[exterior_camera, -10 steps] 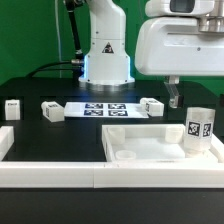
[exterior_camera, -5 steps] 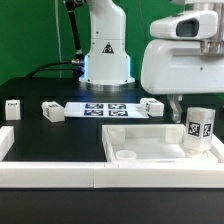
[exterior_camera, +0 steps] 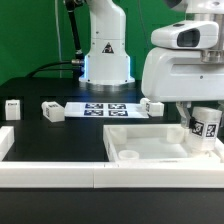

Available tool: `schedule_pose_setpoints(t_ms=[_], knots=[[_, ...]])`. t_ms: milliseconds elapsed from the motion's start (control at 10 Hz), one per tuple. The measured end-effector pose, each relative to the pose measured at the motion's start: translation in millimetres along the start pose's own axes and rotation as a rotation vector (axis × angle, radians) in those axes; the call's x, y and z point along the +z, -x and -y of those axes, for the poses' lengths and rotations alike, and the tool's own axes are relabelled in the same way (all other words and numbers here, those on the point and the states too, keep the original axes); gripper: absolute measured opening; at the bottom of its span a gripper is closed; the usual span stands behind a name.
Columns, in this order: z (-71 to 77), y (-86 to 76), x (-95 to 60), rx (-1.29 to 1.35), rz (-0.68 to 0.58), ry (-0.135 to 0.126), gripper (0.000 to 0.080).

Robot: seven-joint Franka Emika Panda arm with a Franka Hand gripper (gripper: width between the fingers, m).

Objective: Assemble square table

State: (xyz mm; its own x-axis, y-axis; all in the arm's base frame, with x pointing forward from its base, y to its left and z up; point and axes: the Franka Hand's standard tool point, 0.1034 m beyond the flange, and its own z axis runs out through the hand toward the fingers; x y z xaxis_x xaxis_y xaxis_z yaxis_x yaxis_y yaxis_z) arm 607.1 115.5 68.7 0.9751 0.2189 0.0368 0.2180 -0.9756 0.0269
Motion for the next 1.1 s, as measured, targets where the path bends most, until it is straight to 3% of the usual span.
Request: schedule_pose_setpoints(t_ms=[100, 500, 900, 1000, 1100], knots=[[0.0, 0.0, 0.0, 0.000, 0.000, 0.000, 0.0287], [0.2, 0.0, 0.1, 0.066, 0.000, -0.001, 0.0287], [9.6, 0.5, 1.4, 0.587, 0.003, -0.001, 0.0287], [12.3, -1.2, 1.6, 0.798, -0.001, -0.025, 0.0287], [9.4, -6.3, 2.4, 0.951, -0.042, -0.079, 0.0288]])
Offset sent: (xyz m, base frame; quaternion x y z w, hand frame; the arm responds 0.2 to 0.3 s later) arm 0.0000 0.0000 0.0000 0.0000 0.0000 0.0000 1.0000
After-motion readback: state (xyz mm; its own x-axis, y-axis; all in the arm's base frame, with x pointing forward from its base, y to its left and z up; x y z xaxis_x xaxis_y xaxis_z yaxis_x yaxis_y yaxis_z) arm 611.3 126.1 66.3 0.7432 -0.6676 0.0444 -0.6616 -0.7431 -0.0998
